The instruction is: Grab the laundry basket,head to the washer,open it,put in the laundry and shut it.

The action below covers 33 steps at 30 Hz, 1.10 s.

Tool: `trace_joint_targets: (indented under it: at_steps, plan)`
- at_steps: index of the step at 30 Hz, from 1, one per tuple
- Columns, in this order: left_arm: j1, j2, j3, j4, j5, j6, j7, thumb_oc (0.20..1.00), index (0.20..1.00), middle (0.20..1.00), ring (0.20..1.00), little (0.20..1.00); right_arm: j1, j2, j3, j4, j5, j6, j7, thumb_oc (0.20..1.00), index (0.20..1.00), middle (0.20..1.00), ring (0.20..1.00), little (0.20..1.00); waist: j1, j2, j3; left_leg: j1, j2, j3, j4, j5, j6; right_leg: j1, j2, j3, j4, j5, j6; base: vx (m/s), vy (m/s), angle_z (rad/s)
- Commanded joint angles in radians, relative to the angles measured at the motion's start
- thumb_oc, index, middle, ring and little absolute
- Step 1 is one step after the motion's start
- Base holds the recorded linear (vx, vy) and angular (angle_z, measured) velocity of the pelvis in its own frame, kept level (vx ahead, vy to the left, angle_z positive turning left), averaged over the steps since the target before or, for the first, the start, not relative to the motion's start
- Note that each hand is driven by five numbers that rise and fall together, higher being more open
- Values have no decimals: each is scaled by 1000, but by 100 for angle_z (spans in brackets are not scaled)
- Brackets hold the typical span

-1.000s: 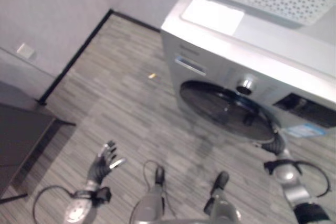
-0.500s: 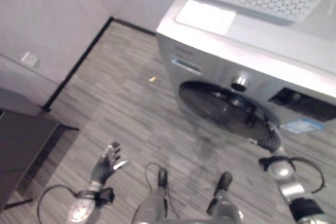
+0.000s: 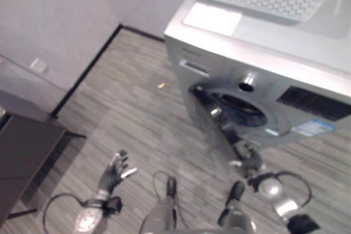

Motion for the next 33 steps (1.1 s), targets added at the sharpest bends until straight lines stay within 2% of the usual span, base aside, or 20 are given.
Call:
trace_joint_targets:
  at_steps: [1,11,15,17,19,20,22,24,25,26,27,28,30,31,33]
  plan:
    - [-26,69,-28,-62,20,-58,21,1000,1000,1000,1000,1000,-153,150,199,-21,16,-45,144,1000,1000,1000,1000,1000,92,-41,33,-40,-63,34,-37,3,81,89,-54,20,81,-198,34,0,0,0]
    - [-41,94,-30,-111,68,-81,59,1000,1000,1000,1000,1000,-200,197,237,-2,59,-54,123,1000,1000,1000,1000,1000,111,-47,24,-34,-53,30,-37,2,76,102,-41,16,69,-199,33,-5,-2,7]
    - [-59,157,23,-263,142,-103,86,1000,1000,1000,1000,1000,-216,205,231,-3,59,-59,105,1000,1000,1000,1000,1000,124,-48,14,-35,-52,26,-37,-1,73,108,-40,11,65,-200,33,6,-9,15]
    - [-91,229,104,-443,210,-119,90,1000,1000,1000,1000,1000,-232,214,217,5,58,-60,92,1000,1000,1000,1000,1000,134,-41,3,-33,-53,25,-37,-4,70,112,-39,12,62,-201,35,12,1,14]
    - [-103,249,134,-498,219,-115,90,1000,1000,1000,1000,1000,-234,219,210,9,57,-59,88,1000,1000,1000,1000,1000,135,-42,1,-32,-53,24,-37,-5,69,113,-38,13,61,-202,34,7,-3,8]
    - [-164,300,178,-618,194,-123,60,1000,1000,1000,1000,1000,-232,214,193,9,52,-54,86,1000,1000,1000,1000,1000,133,-37,-7,-29,-53,24,-37,-8,66,116,-39,12,59,-202,36,9,-3,6]
    - [-235,352,175,-681,96,-106,-14,1000,1000,1000,1000,1000,-219,204,183,-1,45,-48,103,1000,1000,1000,1000,1000,123,-35,-14,-27,-52,27,-37,-11,63,119,-40,13,59,-202,37,11,8,4]
    - [-328,424,94,-695,-93,-63,-105,1000,1000,1000,1000,1000,-188,185,172,-18,45,-38,129,1000,1000,1000,1000,1000,97,-31,-18,-25,-51,34,-37,-14,62,118,-43,15,60,-198,39,0,0,0]
    - [-337,426,88,-690,-98,-63,-108,1000,1000,1000,1000,1000,-187,184,167,-20,45,-37,130,1000,1000,1000,1000,1000,101,-31,-18,-25,-51,34,-37,-14,62,118,-43,15,59,-198,39,18,34,-1]
    - [-478,469,-75,-634,-226,-11,-163,1000,1000,1000,1000,1000,-130,164,162,-47,63,-31,153,1000,1000,1000,1000,1000,53,-37,-21,-23,-52,43,-37,-16,61,114,-46,22,62,-193,42,0,0,0]
    - [-496,468,-92,-623,-228,-14,-165,1000,1000,1000,1000,1000,-126,162,153,-51,63,-30,154,1000,1000,1000,1000,1000,61,-36,-21,-23,-53,43,-37,-16,61,114,-47,22,62,-194,43,11,37,-5]
    - [-593,486,-218,-559,-270,15,-188,1000,1000,1000,1000,1000,-91,140,138,-71,63,-27,169,1000,1000,1000,1000,1000,33,-41,-19,-23,-53,49,-37,-18,62,106,-49,27,67,-190,45,1,31,-9]
    - [-748,528,-396,-470,-385,69,-251,1000,1000,1000,1000,1000,-4,84,90,-123,63,-28,189,1000,1000,1000,1000,1000,-24,-52,-14,-22,-54,66,-37,-22,62,88,-55,43,79,-185,53,-1,52,-19]
    - [-851,556,-545,-392,-468,113,-304,1000,1000,1000,1000,1000,71,10,40,-175,42,-37,208,1000,1000,1000,1000,1000,-84,-63,-3,-22,-53,83,-37,-26,64,68,-61,58,91,-179,60,-9,45,-28]
    - [-963,595,-698,-339,-523,149,-363,1000,1000,1000,1000,1000,137,-63,-26,-221,27,-44,220,1000,1000,1000,1000,1000,-123,-75,8,-26,-52,96,-37,-27,65,47,-64,74,106,-174,68,-11,21,-41]
